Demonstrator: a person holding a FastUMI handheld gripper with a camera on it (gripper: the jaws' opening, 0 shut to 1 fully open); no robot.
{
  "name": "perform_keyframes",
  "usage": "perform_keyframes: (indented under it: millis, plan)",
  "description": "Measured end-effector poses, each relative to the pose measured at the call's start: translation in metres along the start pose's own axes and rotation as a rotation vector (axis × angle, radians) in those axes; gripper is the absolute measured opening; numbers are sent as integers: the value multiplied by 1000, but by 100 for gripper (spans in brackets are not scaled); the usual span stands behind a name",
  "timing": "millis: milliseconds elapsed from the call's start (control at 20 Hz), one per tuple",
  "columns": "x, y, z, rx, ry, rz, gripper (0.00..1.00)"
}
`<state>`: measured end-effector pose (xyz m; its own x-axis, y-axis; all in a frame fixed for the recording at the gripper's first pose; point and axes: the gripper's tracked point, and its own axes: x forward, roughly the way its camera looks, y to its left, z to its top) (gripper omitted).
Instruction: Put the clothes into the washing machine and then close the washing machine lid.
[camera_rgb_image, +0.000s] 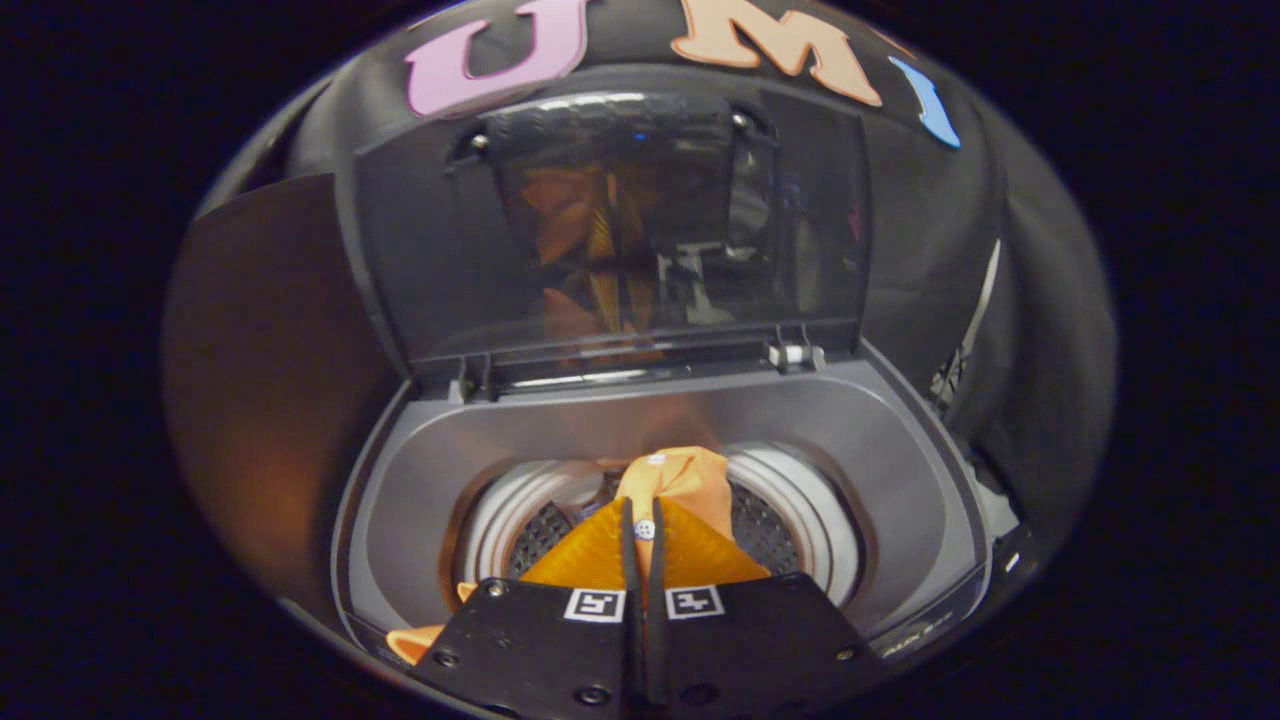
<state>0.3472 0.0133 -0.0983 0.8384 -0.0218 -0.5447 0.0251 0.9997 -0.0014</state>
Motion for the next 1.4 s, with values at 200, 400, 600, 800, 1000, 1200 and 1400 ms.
perform_keyframes:
  millis: [200,400,600,800,1000,1200,1400]
  plan:
    - [3,-5,1,8,-21,-12,13]
    - [5,-2,4,-47,-39,-22,72]
    - [2,-2,8,-40,-64,-31,97]
    - [-2,-7,8,-20,-69,-59,97]
    - [-12,-6,23,-33,-172,-70,98]
    - [-20,-5,35,-40,-178,-107,97]
    - [-49,14,93,-58,-257,-74,97]
